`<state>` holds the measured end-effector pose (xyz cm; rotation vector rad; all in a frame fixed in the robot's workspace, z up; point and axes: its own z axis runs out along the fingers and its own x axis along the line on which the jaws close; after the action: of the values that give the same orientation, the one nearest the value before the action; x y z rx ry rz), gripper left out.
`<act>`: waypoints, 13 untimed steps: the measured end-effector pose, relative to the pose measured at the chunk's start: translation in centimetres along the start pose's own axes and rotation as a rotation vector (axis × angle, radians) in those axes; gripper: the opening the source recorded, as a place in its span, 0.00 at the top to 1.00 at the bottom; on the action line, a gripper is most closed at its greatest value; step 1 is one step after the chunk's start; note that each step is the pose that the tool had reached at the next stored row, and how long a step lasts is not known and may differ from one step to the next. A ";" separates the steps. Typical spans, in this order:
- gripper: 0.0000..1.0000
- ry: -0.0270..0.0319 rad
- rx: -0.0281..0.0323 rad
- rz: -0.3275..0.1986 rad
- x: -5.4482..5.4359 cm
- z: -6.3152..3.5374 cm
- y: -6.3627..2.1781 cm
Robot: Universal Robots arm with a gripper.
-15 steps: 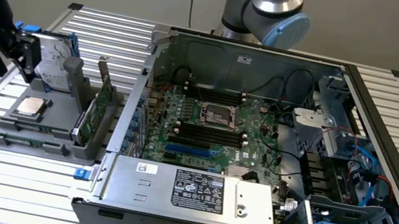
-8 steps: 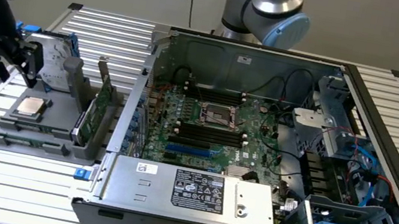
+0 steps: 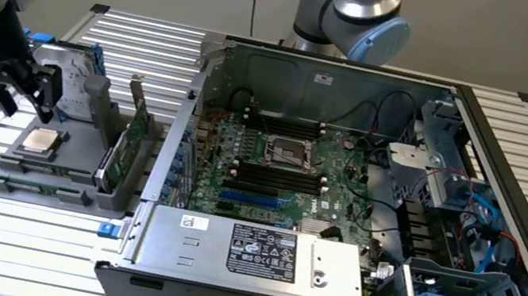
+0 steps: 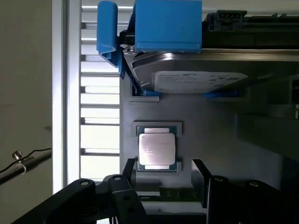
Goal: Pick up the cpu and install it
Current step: 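Pick up the cpu and move it towards the insertion slot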
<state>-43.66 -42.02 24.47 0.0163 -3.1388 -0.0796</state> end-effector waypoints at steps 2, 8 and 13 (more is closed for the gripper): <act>0.40 0.0028 0.0000 -0.001 -0.1 0.34 -0.02; 0.40 0.0157 0.0000 -0.001 -0.2 1.27 -0.06; 0.40 0.0244 -0.0001 -0.001 -0.3 2.12 -0.11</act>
<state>-43.34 -42.01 22.34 0.0188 -3.1145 -0.0790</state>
